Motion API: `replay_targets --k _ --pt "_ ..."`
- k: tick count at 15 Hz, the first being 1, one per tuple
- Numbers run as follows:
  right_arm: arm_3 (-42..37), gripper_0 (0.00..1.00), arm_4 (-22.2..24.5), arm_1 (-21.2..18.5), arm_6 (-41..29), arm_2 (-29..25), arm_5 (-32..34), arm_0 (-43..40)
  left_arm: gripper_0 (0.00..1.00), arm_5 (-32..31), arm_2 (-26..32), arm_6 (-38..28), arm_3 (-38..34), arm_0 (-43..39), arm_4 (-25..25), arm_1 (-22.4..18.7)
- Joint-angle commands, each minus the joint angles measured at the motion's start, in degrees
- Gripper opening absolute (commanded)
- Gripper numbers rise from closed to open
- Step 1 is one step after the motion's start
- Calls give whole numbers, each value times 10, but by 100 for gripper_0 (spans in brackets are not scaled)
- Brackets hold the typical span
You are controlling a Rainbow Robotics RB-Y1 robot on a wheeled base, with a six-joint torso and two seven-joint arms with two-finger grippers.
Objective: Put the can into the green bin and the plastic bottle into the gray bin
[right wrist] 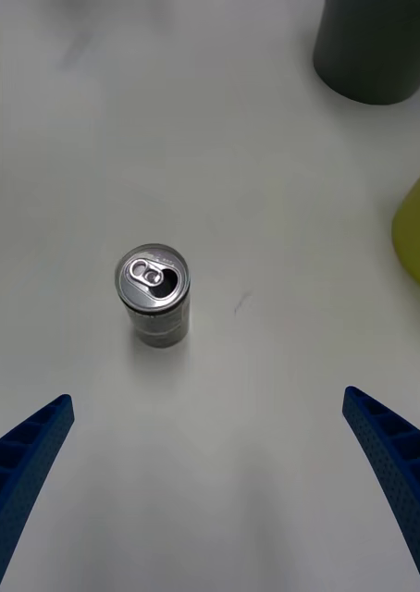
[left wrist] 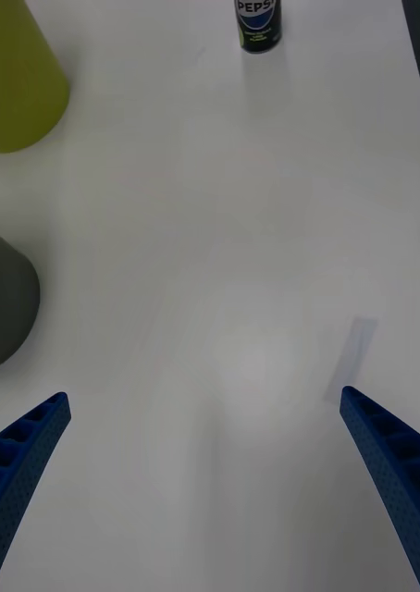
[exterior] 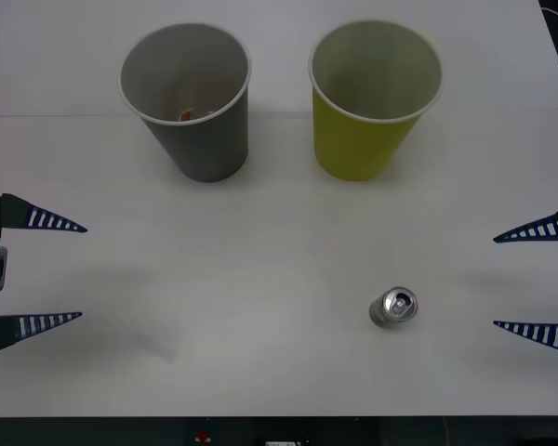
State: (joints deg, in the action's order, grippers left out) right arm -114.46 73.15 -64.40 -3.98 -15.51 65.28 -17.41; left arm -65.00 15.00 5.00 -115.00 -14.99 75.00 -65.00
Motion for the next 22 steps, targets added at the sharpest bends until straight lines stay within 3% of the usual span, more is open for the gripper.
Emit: replay_targets --k 1,4,9,17,22 --pt "16 100 -2 1 11 9 -1 -2 100 0 0 0 0 0 0 0" --pt "40 100 -26 1 35 43 -15 -2 100 0 0 0 0 0 0 0" --pt "80 100 -85 1 147 108 -67 3 100 0 0 0 0 0 0 0" --pt "157 100 -192 3 269 228 -113 46 100 0 0 0 0 0 0 0" --pt "248 100 -232 53 316 302 -99 114 100 0 0 0 0 0 0 0"
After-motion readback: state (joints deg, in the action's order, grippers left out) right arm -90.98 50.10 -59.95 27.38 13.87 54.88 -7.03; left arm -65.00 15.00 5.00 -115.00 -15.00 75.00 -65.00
